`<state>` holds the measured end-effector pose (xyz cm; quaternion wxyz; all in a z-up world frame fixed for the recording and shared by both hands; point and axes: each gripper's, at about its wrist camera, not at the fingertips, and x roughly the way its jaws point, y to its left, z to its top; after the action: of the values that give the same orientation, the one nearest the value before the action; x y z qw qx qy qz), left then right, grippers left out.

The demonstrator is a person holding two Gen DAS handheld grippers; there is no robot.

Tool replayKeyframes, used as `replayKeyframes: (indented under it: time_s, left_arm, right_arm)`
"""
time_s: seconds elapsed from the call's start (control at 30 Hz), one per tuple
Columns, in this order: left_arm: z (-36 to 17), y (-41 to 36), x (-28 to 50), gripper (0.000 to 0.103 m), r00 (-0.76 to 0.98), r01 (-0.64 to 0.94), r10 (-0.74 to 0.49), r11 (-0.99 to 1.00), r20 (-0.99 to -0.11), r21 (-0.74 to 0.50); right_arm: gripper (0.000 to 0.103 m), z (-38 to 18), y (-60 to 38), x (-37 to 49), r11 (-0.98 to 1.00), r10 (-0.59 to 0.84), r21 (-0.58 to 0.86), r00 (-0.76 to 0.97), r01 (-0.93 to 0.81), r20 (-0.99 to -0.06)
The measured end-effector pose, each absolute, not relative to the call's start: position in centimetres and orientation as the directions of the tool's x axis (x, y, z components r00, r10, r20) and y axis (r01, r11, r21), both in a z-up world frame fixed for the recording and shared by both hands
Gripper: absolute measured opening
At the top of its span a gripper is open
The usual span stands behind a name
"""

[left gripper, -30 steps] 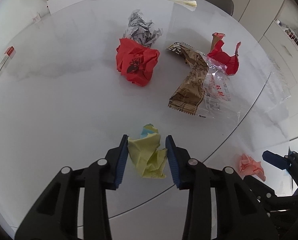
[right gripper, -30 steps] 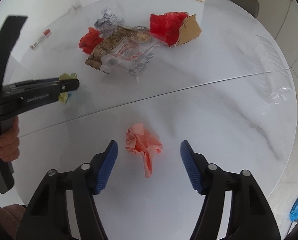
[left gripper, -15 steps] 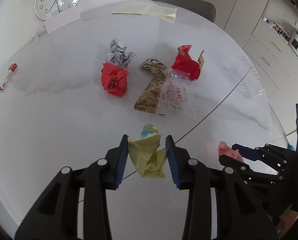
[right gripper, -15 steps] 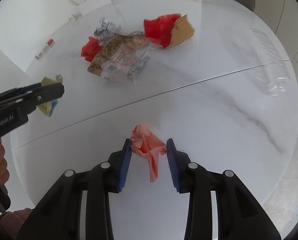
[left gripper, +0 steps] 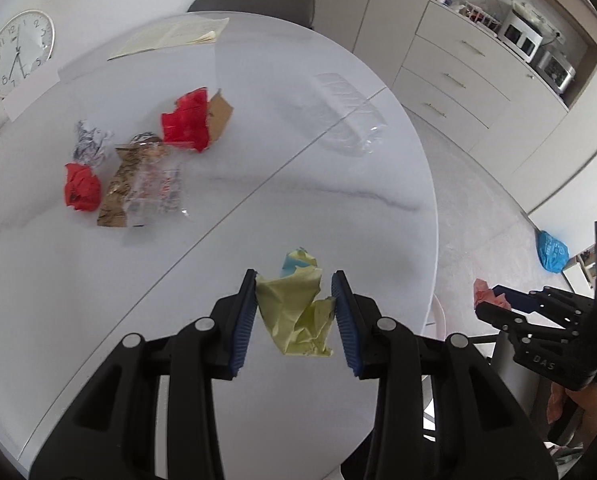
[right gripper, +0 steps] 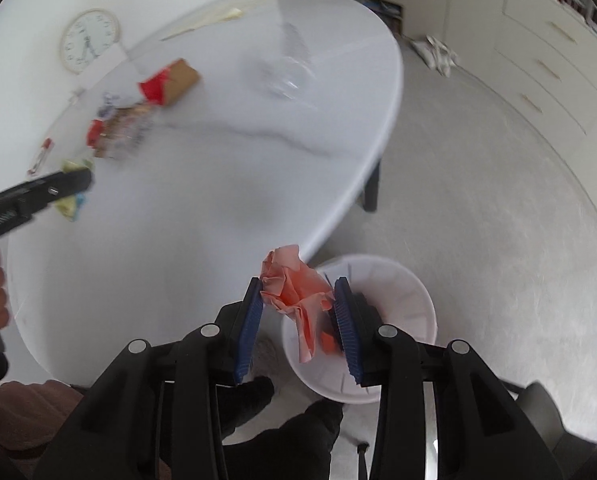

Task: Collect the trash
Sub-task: 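Carry both papers over the bin and open both tools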

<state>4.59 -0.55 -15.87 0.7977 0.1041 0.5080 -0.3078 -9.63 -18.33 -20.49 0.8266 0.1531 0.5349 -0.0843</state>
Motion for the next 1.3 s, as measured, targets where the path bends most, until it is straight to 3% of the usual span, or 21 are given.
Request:
replayKeyframes:
  time_s: [0.23, 0.33, 0.4, 0.57, 0.73, 0.87, 0.97, 1.13, 1.3]
  left_arm:
    - [-15.0, -4.8, 1.6, 0.038, 0.283, 0.634, -0.393, 0.761, -0.875, -0.136]
    - [-15.0, -6.0, 0.7, 0.038, 0.271, 0.633, -0.392, 0.761, -0.879, -0.144]
    - [-15.0, -6.7, 0.2, 0.038, 0.271, 0.635, -0.386, 0.760, -0.882, -0.138]
    - [-15.2, -8.6, -1.3, 0.038, 0.262, 0.653, -0.377, 0.747, -0.889, -0.125]
    - [-15.7, -11.2, -3.1, 0.038, 0.229, 0.686, -0.385, 0.715, -0.894, -0.132]
    - [-16.5, -13.5, -4.8, 0.040, 0.187, 0.718, -0.391, 0.680, -0.901, -0.147]
    - [-16.9, -14.7, -5.5, 0.046, 0.158, 0.723, -0.398, 0.670, -0.904, -0.168]
    - [-16.9, -15.2, -5.8, 0.090, 0.158, 0.693, -0.411, 0.694, -0.898, -0.195]
    - [-15.9, -14.3, -5.5, 0.095, 0.191, 0.672, -0.424, 0.714, -0.885, -0.197]
  right_arm:
    - [0.041, -27.9, -21.5, -11.0, 0.925, 0.052, 0.162, 0.307, 0.344, -0.950]
    - [0.064, -29.9, -22.2, -11.0, 0.927, 0.060, 0.155, 0.272, 0.342, -0.960]
    - [0.069, -30.4, -22.8, -11.2, 0.929, 0.053, 0.144, 0.264, 0.341, -0.963]
    - [0.087, -28.4, -24.8, -12.9, 0.923, 0.009, 0.121, 0.294, 0.364, -0.956]
    - [0.097, -24.7, -27.4, -14.4, 0.917, -0.070, 0.073, 0.338, 0.393, -0.938]
    - [0.099, -21.9, -29.0, -15.4, 0.907, -0.100, 0.073, 0.379, 0.415, -0.920]
    - [0.100, -20.4, -30.0, -15.9, 0.904, -0.117, 0.070, 0.400, 0.422, -0.909]
    - [0.100, -19.2, -31.5, -16.4, 0.898, -0.119, 0.087, 0.429, 0.432, -0.895]
    - [0.100, -19.2, -32.3, -17.0, 0.880, -0.110, 0.114, 0.432, 0.461, -0.895]
